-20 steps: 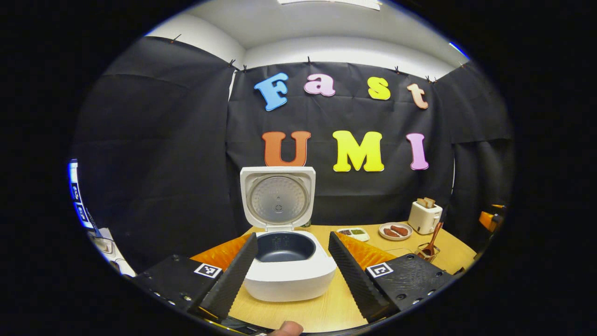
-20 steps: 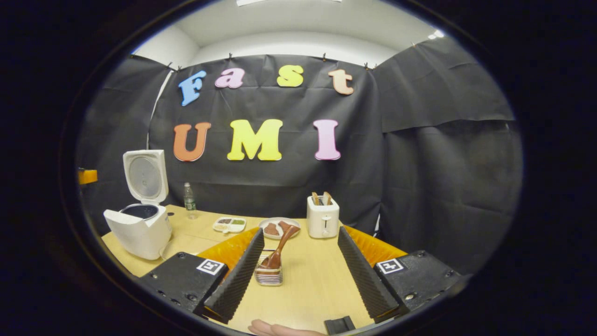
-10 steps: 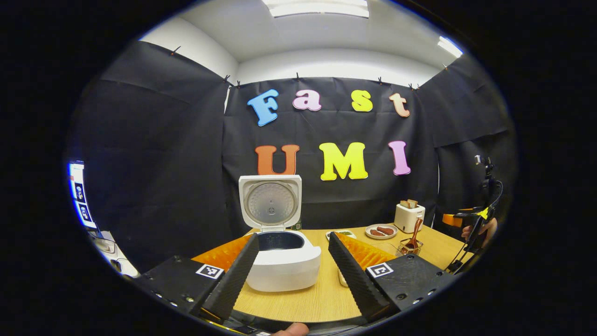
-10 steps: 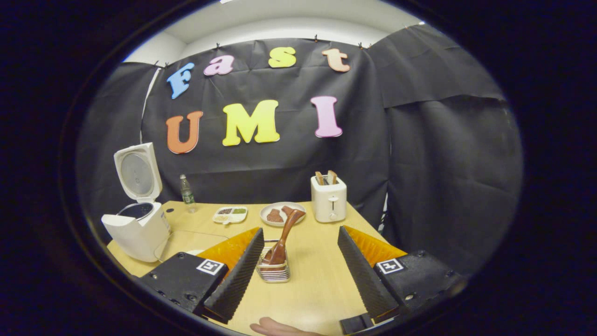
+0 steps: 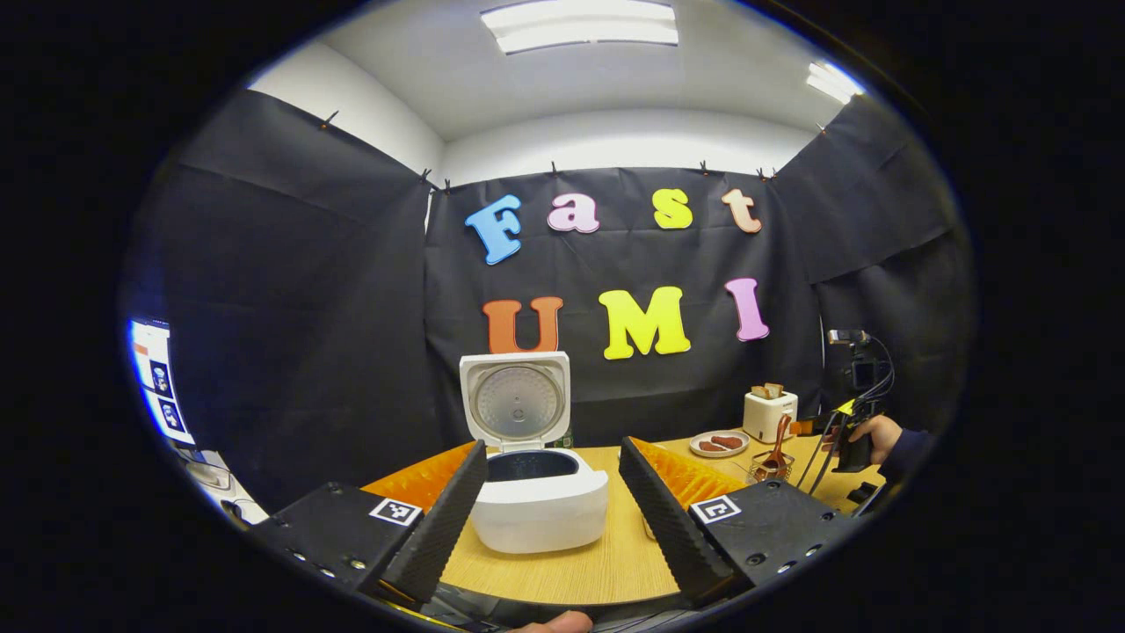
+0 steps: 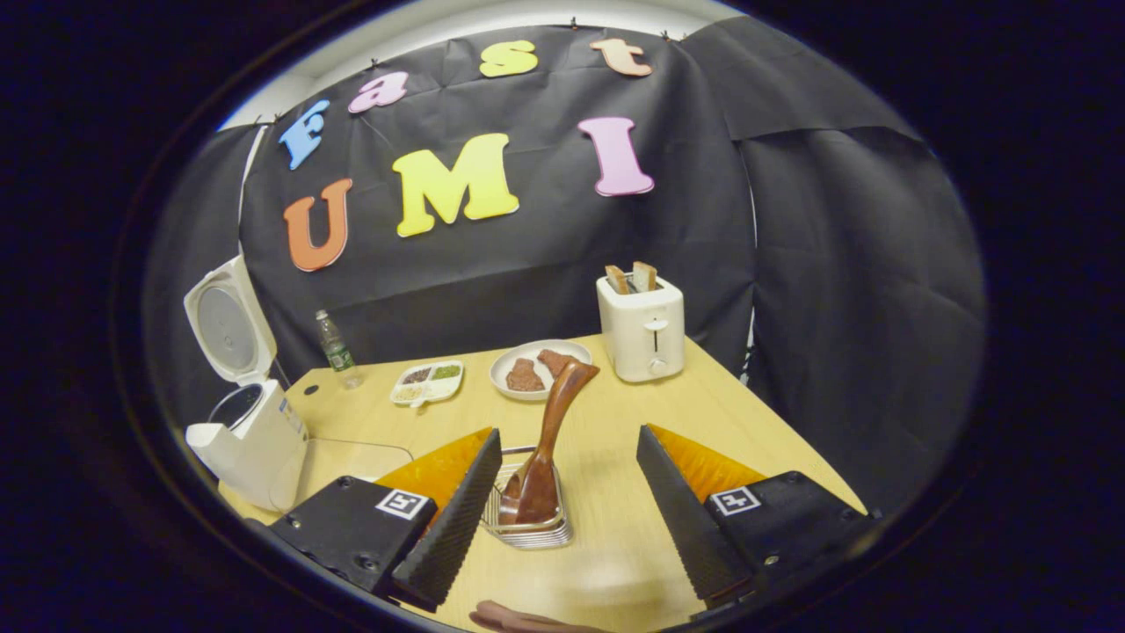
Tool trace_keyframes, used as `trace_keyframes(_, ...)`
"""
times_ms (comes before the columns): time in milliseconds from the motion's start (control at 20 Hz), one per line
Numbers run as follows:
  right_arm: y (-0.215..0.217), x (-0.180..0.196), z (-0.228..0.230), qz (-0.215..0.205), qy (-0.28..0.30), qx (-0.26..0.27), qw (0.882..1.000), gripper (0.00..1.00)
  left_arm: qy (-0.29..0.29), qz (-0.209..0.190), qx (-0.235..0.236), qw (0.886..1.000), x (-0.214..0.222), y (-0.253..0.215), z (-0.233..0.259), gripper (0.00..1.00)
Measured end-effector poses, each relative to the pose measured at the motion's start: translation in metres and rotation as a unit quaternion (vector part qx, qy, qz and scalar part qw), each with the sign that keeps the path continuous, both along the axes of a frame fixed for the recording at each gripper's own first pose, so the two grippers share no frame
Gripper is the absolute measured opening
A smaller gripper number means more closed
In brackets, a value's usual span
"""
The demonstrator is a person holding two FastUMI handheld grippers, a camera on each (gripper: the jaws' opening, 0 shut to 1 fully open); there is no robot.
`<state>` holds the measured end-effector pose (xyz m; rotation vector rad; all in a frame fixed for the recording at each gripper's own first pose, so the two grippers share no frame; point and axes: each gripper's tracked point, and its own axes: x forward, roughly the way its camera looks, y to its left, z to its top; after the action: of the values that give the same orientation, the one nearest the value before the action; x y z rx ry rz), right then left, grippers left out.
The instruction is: Close the left gripper, press the button to open the rice cooker; take a wooden spoon from the chopstick holder with the right hand, scoop a spoonful of rice and pour it into the rice cooker, then put the wooden spoon back into the chopstick holder.
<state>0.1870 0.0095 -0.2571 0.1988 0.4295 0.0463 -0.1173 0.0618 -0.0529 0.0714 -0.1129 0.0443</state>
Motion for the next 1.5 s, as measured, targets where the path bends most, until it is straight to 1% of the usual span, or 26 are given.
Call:
trace_keyframes(50,0.002,0.008,-0.006,0.002,0.007,0.0,1.0,0.96,0.001,-0.004,-0.003,1.0,-0.002,-0.003,-0.005,0.96)
trace_keyframes(100,0.004,0.016,-0.012,0.005,0.014,0.001,1.0,1.0,0.007,-0.01,-0.008,1.0,-0.004,-0.006,-0.011,0.95)
trace_keyframes(250,0.01,0.038,-0.027,0.007,0.028,0.015,0.999,1.0,0.016,-0.018,-0.018,1.0,-0.009,-0.009,-0.018,0.96)
trace_keyframes(400,0.013,0.059,-0.044,0.0,0.05,0.014,0.999,0.97,0.016,-0.012,-0.015,1.0,-0.014,-0.003,-0.016,0.96)
trace_keyframes(500,0.017,0.07,-0.045,0.008,0.053,0.028,0.998,0.96,0.016,0.002,-0.013,1.0,-0.014,0.006,-0.019,0.95)
trace_keyframes(550,0.019,0.076,-0.047,0.013,0.056,0.035,0.998,0.88,0.019,0.003,-0.017,1.0,-0.012,0.007,-0.021,0.95)
trace_keyframes(600,0.016,0.079,-0.054,0.007,0.065,0.043,0.997,0.86,0.023,0.004,-0.022,0.999,-0.011,0.007,-0.025,0.95)
trace_keyframes(650,0.014,0.082,-0.058,0.003,0.071,0.058,0.996,0.82,0.028,0.004,-0.024,0.999,-0.01,0.007,-0.027,0.96)
trace_keyframes(700,0.019,0.085,-0.058,0.009,0.075,0.084,0.994,0.79,0.032,0.005,-0.022,0.999,-0.008,0.007,-0.031,0.96)
trace_keyframes(750,0.021,0.087,-0.062,0.011,0.085,0.107,0.99,0.66,0.037,0.007,-0.018,0.999,-0.007,0.01,-0.034,0.96)
trace_keyframes(800,0.025,0.089,-0.065,0.015,0.087,0.122,0.989,0.58,0.041,0.013,-0.015,0.999,-0.005,0.015,-0.037,0.96)
trace_keyframes(850,0.028,0.087,-0.069,0.021,0.094,0.123,0.988,0.43,0.044,0.018,-0.014,0.999,-0.003,0.018,-0.038,0.96)
trace_keyframes(900,0.03,0.084,-0.072,0.027,0.101,0.122,0.987,0.47,0.046,0.021,-0.016,0.999,-0.002,0.02,-0.038,0.96)
trace_keyframes(950,0.032,0.084,-0.07,0.03,0.1,0.121,0.987,0.42,0.047,0.02,-0.02,0.998,-0.001,0.02,-0.04,0.96)
trace_keyframes(1000,0.036,0.084,-0.065,0.04,0.095,0.124,0.987,0.46,0.049,0.018,-0.024,0.998,0.0,0.019,-0.041,0.96)
trace_keyframes(1050,0.04,0.082,-0.06,0.048,0.087,0.124,0.987,0.32,0.051,0.018,-0.026,0.998,0.0,0.019,-0.043,0.96)
trace_keyframes(1100,0.038,0.091,-0.068,0.039,0.087,0.12,0.988,0.3,0.053,0.017,-0.024,0.998,-0.002,0.02,-0.046,0.96)
trace_keyframes(1150,0.033,0.081,-0.061,0.029,0.086,0.124,0.988,0.18,0.053,0.015,-0.02,0.998,-0.004,0.02,-0.046,0.96)
trace_keyframes(1200,0.034,0.077,-0.059,0.027,0.086,0.124,0.988,0.19,0.051,0.015,-0.019,0.998,-0.006,0.021,-0.044,0.96)
trace_keyframes(1250,0.033,0.075,-0.056,0.028,0.078,0.121,0.989,0.16,0.05,0.016,-0.018,0.998,-0.007,0.024,-0.043,0.96)
trace_keyframes(1400,0.031,0.07,-0.029,0.025,0.04,0.125,0.991,0.14,0.042,0.019,-0.015,0.999,-0.012,0.027,-0.037,0.96)
trace_keyframes(1500,0.028,0.064,-0.014,0.02,0.023,0.109,0.994,0.13,0.034,0.021,-0.018,0.999,-0.013,0.026,-0.034,0.96)
